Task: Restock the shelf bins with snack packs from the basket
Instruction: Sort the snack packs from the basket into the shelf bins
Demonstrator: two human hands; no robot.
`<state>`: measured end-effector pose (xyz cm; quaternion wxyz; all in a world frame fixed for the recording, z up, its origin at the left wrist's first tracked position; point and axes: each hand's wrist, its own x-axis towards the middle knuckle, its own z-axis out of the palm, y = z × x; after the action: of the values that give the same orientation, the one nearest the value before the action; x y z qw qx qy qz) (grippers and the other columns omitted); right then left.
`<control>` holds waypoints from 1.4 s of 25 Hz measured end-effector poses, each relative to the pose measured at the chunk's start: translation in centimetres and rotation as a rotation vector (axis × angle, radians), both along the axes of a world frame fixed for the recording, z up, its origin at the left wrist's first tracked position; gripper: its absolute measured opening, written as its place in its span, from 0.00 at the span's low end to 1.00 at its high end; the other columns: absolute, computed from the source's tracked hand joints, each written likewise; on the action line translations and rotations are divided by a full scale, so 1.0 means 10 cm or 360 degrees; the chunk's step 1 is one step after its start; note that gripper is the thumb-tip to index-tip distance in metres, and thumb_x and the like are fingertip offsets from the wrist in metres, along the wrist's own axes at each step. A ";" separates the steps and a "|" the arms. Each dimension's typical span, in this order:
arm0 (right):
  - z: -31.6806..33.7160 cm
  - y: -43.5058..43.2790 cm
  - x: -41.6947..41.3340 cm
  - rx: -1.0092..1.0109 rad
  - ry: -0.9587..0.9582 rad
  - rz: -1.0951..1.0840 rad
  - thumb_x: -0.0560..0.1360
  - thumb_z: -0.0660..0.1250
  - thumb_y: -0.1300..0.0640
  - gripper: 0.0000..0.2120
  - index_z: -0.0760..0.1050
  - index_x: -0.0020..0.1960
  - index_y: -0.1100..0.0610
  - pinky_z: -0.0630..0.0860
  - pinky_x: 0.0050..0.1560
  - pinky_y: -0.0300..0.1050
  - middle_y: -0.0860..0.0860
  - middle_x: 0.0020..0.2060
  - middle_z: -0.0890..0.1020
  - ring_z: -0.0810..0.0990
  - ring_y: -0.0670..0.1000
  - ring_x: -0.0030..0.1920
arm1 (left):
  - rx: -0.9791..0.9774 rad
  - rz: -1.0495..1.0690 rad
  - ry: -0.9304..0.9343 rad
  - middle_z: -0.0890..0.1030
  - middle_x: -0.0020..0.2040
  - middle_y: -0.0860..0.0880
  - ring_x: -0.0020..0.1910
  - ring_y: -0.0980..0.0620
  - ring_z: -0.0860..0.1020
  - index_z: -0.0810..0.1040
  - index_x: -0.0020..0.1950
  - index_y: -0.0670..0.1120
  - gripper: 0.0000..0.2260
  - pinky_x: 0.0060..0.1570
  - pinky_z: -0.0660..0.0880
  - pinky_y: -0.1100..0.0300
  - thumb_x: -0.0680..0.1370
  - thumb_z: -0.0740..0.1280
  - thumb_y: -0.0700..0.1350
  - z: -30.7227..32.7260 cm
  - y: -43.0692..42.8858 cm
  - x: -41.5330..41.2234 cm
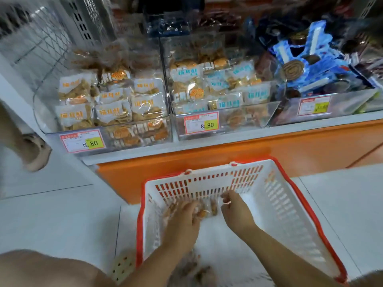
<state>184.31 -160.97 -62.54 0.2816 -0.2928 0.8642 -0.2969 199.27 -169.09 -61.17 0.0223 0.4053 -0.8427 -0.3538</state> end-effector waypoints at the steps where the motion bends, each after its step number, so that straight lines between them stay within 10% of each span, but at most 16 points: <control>1: -0.14 0.03 0.01 0.0176 -0.0086 0.0077 0.79 0.60 0.61 0.13 0.71 0.63 0.53 0.74 0.56 0.44 0.48 0.56 0.75 0.77 0.52 0.57 | 0.0111 0.0061 -0.0066 0.68 0.72 0.54 0.70 0.52 0.68 0.69 0.72 0.52 0.19 0.71 0.66 0.55 0.81 0.60 0.42 -0.18 0.03 0.05; 9: -0.77 -0.50 0.20 0.0294 -0.0069 0.0629 0.78 0.58 0.63 0.29 0.57 0.77 0.48 0.50 0.77 0.55 0.49 0.77 0.57 0.50 0.58 0.78 | 0.0473 0.0454 -0.0091 0.72 0.66 0.51 0.66 0.49 0.72 0.69 0.71 0.50 0.19 0.63 0.71 0.57 0.80 0.63 0.44 -0.67 0.06 0.22; 14: -1.18 -0.77 0.34 0.0615 0.0094 0.0513 0.76 0.64 0.53 0.18 0.72 0.66 0.51 0.68 0.68 0.52 0.51 0.66 0.71 0.68 0.56 0.68 | 0.0549 0.0450 -0.0009 0.79 0.60 0.53 0.55 0.54 0.79 0.76 0.60 0.56 0.14 0.57 0.78 0.52 0.80 0.61 0.41 -0.79 0.03 0.21; 19: -0.88 -0.51 0.18 0.0393 -0.0229 0.0021 0.78 0.64 0.57 0.07 0.77 0.42 0.57 0.76 0.37 0.40 0.52 0.40 0.82 0.80 0.50 0.39 | 0.0708 0.0694 -0.0038 0.82 0.52 0.55 0.51 0.55 0.80 0.77 0.56 0.54 0.07 0.56 0.78 0.50 0.81 0.61 0.48 -0.82 -0.04 0.16; 27: 0.05 -0.03 -0.14 -0.0476 -0.1045 -0.0471 0.77 0.68 0.58 0.06 0.78 0.45 0.62 0.79 0.38 0.40 0.53 0.37 0.84 0.84 0.53 0.41 | 0.1719 0.0977 0.0574 0.86 0.47 0.46 0.44 0.48 0.85 0.78 0.58 0.49 0.17 0.41 0.81 0.54 0.81 0.59 0.59 -0.11 -0.08 -0.08; 35: 0.26 0.32 -0.07 -0.0538 -0.1307 -0.0307 0.71 0.73 0.54 0.17 0.74 0.58 0.53 0.78 0.51 0.47 0.51 0.48 0.84 0.83 0.51 0.49 | 0.1640 0.0716 0.0839 0.84 0.53 0.42 0.51 0.41 0.83 0.79 0.61 0.44 0.18 0.50 0.81 0.47 0.72 0.73 0.43 0.14 -0.02 -0.06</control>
<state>183.65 -157.81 -59.93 0.5204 -0.1108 0.6436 -0.5503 198.70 -169.24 -59.78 0.1051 0.4306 -0.4237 -0.7900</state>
